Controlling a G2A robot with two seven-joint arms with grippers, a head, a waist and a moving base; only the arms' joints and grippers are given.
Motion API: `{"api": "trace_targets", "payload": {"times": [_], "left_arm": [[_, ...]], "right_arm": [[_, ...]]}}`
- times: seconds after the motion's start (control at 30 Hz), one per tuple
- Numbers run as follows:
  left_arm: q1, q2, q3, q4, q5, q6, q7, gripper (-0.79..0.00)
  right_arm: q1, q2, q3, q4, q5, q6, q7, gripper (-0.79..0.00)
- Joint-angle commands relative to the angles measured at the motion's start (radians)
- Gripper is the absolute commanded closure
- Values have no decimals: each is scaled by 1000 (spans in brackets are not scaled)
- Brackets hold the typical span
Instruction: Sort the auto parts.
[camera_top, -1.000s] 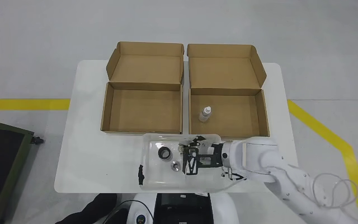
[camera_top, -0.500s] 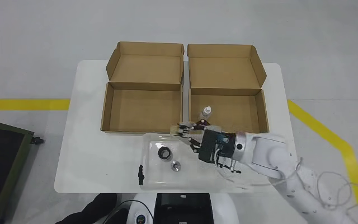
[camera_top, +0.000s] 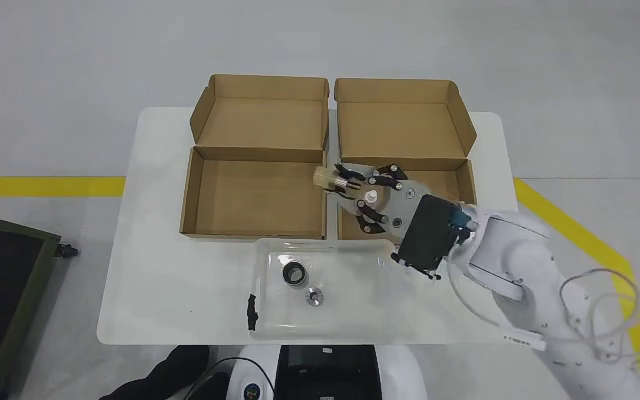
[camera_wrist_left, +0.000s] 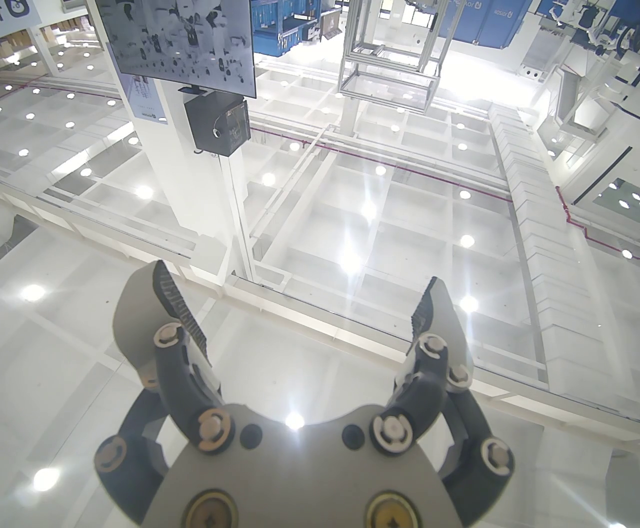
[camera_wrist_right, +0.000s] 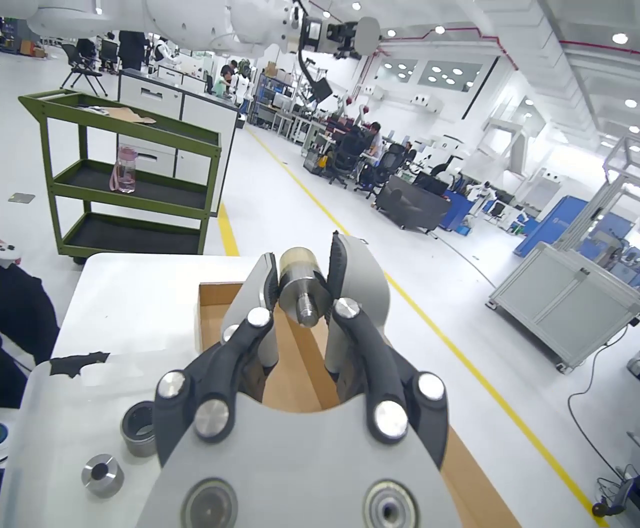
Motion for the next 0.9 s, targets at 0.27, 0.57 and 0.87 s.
{"api": "trace_targets", "payload": {"times": [0.27, 0.57, 0.87], "left_arm": [[0, 0, 0, 0, 0, 0, 0, -785], [0, 0, 0, 0, 0, 0, 0, -785], [0, 0, 0, 0, 0, 0, 0, -785]], "right_arm": [[19, -12, 30, 36, -20, 2, -130, 0], [13, -16, 26, 103, -58, -88, -142, 0], [-60, 4, 64, 145, -83, -251, 43, 0]]}}
